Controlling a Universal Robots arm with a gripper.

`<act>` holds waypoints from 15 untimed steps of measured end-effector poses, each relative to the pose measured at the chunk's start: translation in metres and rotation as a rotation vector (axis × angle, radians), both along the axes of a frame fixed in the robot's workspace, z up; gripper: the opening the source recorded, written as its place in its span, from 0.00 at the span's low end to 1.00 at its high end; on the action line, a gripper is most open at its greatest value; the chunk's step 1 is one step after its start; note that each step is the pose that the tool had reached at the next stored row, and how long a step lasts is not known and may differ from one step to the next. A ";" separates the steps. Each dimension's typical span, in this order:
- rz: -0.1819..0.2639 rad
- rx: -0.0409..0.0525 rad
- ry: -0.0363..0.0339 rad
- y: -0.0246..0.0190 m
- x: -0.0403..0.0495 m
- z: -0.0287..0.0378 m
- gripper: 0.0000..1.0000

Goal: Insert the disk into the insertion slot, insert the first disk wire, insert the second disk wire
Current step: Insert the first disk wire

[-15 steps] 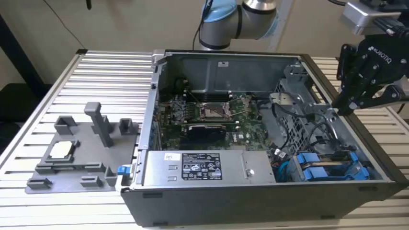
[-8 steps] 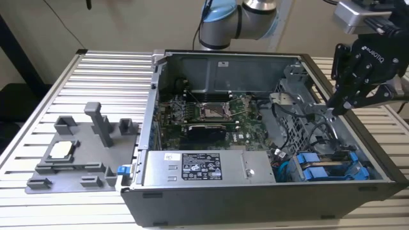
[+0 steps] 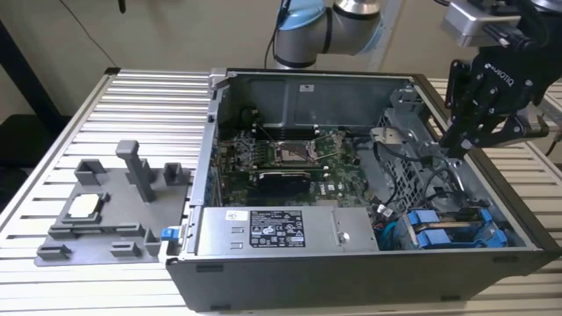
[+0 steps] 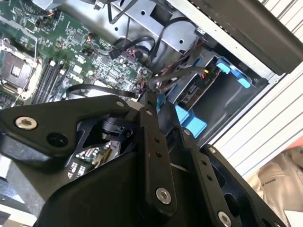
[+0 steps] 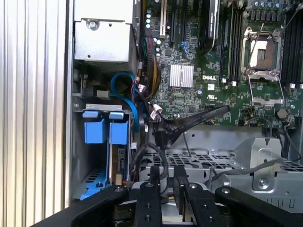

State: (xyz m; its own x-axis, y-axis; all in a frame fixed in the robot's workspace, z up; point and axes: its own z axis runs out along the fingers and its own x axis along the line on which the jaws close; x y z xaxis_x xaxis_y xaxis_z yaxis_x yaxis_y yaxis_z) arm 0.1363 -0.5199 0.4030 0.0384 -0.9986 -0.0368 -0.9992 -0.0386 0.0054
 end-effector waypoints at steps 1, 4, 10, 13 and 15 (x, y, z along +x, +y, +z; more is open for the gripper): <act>0.000 -0.0002 -0.0010 0.0002 -0.0018 -0.0002 0.27; 0.000 -0.0008 -0.0082 0.0009 -0.0079 -0.0009 0.27; 0.000 -0.0115 -0.0286 0.0026 -0.0184 -0.0024 0.27; 0.000 -0.0134 -0.0383 0.0033 -0.0237 -0.0031 0.27; 0.000 -0.0264 -0.0416 0.0036 -0.0257 -0.0034 0.27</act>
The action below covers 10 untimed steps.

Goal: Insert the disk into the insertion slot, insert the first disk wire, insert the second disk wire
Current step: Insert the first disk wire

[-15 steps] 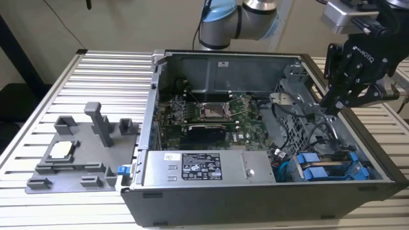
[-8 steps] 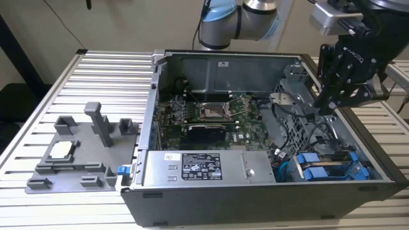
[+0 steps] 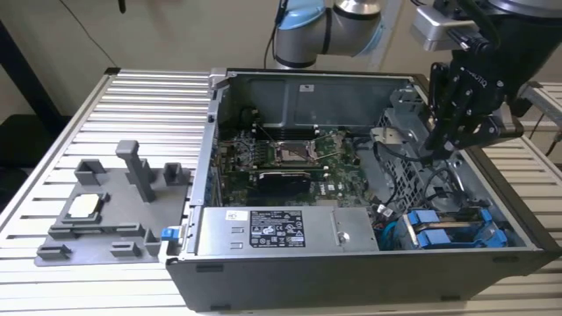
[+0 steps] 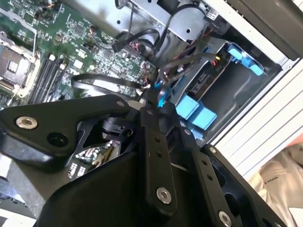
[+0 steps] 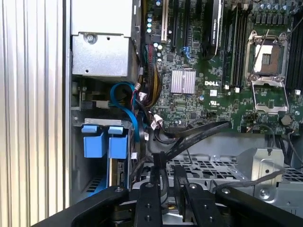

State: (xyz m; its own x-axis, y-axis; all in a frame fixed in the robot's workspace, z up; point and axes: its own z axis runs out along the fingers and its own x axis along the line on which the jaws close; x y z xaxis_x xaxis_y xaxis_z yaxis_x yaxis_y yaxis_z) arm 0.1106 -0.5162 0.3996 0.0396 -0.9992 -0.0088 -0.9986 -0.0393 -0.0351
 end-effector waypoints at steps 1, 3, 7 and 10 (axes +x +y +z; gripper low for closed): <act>0.000 -0.0084 -0.0012 0.0002 -0.0008 -0.0001 0.27; 0.000 -0.0143 -0.0047 0.0006 -0.0032 -0.0006 0.27; 0.000 -0.0148 -0.0168 0.0016 -0.0106 -0.0014 0.27; 0.000 -0.0247 -0.0213 0.0023 -0.0141 -0.0022 0.27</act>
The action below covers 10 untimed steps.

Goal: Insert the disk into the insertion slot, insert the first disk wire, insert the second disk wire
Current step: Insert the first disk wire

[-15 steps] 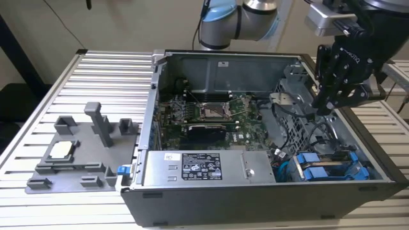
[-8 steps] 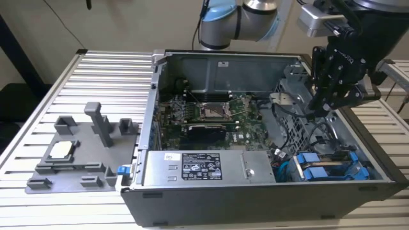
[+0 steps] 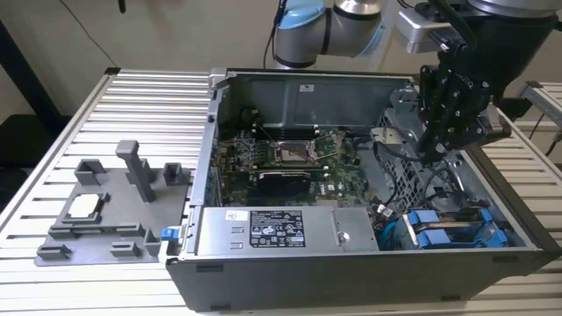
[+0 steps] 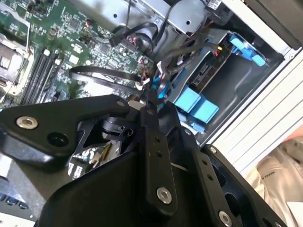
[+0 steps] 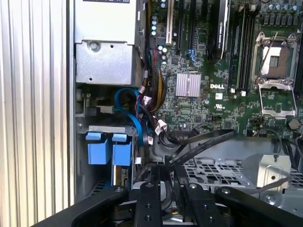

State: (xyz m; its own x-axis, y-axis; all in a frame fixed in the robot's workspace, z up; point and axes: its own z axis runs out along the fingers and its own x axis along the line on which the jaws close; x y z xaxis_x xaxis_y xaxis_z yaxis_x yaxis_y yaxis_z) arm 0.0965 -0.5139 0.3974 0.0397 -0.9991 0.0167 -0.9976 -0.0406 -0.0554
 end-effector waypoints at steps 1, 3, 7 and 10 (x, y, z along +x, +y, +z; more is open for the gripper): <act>0.000 -0.0028 -0.0024 0.0004 -0.0016 -0.0004 0.27; 0.001 -0.0071 -0.0081 0.0015 -0.0049 -0.0011 0.27; 0.004 -0.0144 -0.0224 0.0029 -0.0110 -0.0028 0.27; 0.016 -0.0271 -0.0291 0.0032 -0.0124 -0.0040 0.27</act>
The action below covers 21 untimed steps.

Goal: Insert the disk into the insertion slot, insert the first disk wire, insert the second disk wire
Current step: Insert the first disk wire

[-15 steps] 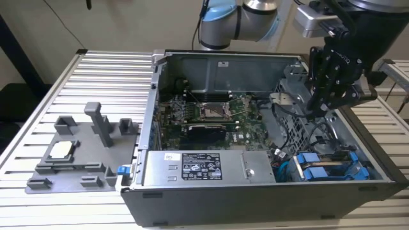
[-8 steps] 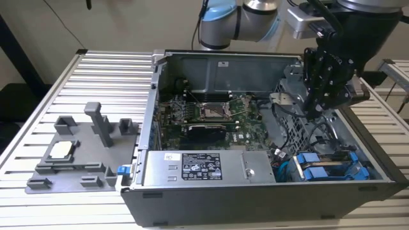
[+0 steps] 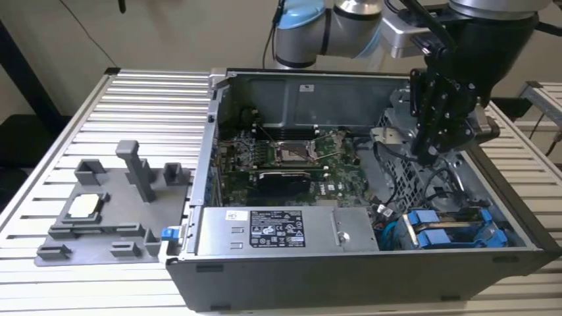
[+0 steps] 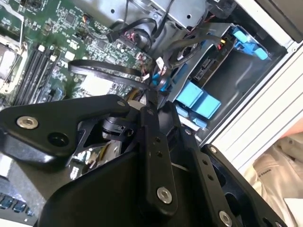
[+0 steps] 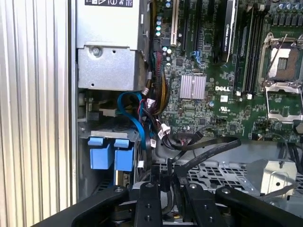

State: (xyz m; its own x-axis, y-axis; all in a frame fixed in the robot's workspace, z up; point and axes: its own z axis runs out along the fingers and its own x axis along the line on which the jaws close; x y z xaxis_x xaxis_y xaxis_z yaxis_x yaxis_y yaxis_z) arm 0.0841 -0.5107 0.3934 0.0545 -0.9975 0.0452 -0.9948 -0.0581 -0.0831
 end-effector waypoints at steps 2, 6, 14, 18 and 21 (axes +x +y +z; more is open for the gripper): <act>0.007 -0.0037 -0.0071 0.0006 -0.0010 -0.0014 0.27; 0.022 -0.0096 -0.0220 0.0017 -0.0032 -0.0041 0.27; 0.054 -0.0427 -0.0318 0.0026 -0.0076 -0.0057 0.27; 0.066 -0.0535 -0.0333 0.0027 -0.0081 -0.0059 0.25; 0.069 -0.0551 -0.0334 0.0027 -0.0083 -0.0059 0.16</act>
State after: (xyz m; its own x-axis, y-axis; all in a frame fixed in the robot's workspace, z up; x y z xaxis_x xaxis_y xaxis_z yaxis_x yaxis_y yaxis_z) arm 0.0759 -0.5080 0.3875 0.1204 -0.9874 0.1028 -0.9851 -0.1317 -0.1109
